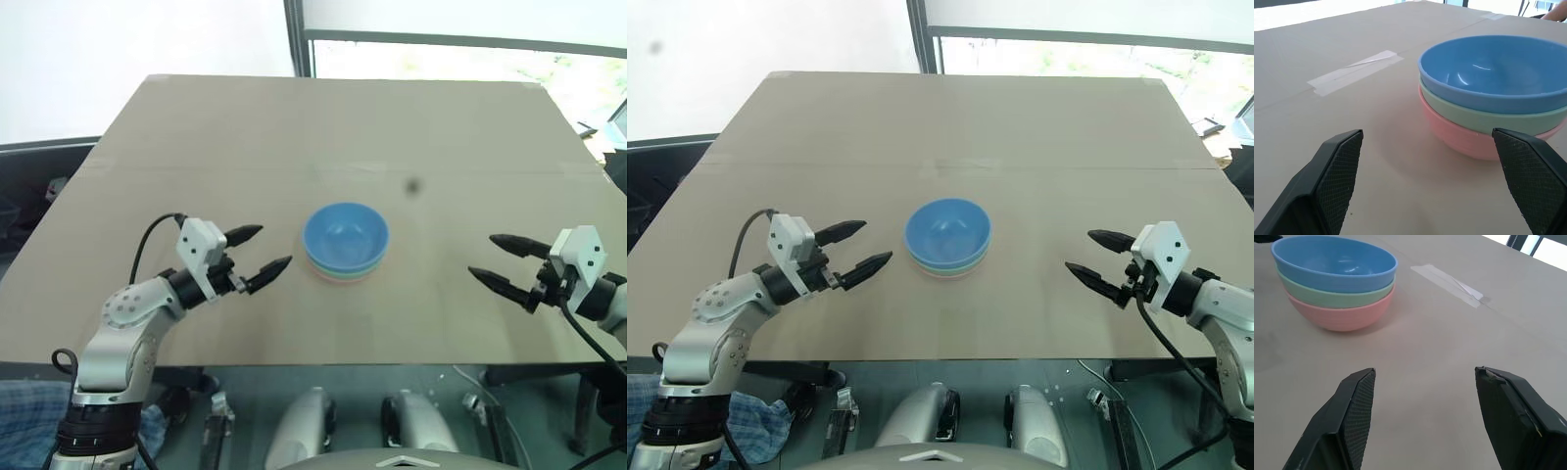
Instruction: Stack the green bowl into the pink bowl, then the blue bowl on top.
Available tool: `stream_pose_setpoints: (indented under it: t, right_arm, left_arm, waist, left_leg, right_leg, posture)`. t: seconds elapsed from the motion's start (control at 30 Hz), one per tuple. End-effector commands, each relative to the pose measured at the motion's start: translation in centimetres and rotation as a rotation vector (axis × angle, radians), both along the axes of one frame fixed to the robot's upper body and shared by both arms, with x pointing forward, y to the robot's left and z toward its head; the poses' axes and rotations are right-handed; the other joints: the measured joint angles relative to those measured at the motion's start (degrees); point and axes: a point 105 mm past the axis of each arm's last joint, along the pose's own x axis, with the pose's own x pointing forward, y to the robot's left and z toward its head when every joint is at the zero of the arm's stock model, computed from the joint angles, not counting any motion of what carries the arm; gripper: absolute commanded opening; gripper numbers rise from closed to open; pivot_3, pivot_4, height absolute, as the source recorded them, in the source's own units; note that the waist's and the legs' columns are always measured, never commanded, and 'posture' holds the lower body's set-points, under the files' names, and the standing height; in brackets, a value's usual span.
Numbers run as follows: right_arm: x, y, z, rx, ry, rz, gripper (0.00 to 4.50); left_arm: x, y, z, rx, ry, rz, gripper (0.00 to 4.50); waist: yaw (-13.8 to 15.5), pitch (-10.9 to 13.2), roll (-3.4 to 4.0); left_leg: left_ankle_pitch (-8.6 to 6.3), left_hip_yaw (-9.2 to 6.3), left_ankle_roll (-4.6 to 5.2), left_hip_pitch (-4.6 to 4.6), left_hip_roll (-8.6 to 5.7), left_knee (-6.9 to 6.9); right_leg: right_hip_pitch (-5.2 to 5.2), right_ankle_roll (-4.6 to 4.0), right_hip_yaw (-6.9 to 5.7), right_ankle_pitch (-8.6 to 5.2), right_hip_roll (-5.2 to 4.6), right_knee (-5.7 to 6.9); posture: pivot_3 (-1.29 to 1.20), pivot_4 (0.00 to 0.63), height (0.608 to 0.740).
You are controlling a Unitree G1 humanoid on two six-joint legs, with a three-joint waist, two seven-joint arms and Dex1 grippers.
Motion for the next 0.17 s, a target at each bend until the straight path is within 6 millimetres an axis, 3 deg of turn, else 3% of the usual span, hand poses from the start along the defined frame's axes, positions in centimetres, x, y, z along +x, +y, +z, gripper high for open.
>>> stream_pose_setpoints:
  t: [0.03, 0.17]
  right_arm:
    - [-0.17, 0.17, 0.73, -0.011, -0.040, 0.025, 3.39]
    - [-0.24, 0.29, 0.55, -0.011, -0.038, 0.031, 3.39]
  left_arm:
    - [-0.32, -0.06, 1.15, 0.010, -0.053, -0.004, 4.50]
    - [-0.32, -0.33, 1.09, 0.007, -0.056, -0.015, 4.50]
  waist:
    - [0.02, 0.00, 0.00]
    - [0.01, 0.00, 0.00]
  left_leg:
    - [0.00, 0.00, 0.00, -0.01, 0.00, 0.00]
    - [0.00, 0.00, 0.00, 0.00, 0.00, 0.00]
  right_leg:
    - [0.00, 0.00, 0.00, 0.00, 0.00, 0.00]
    - [0.00, 0.00, 0.00, 0.00, 0.00, 0.00]
  posture:
    - [0.00, 0.150, 0.740]
    - [0.00, 0.150, 0.740]
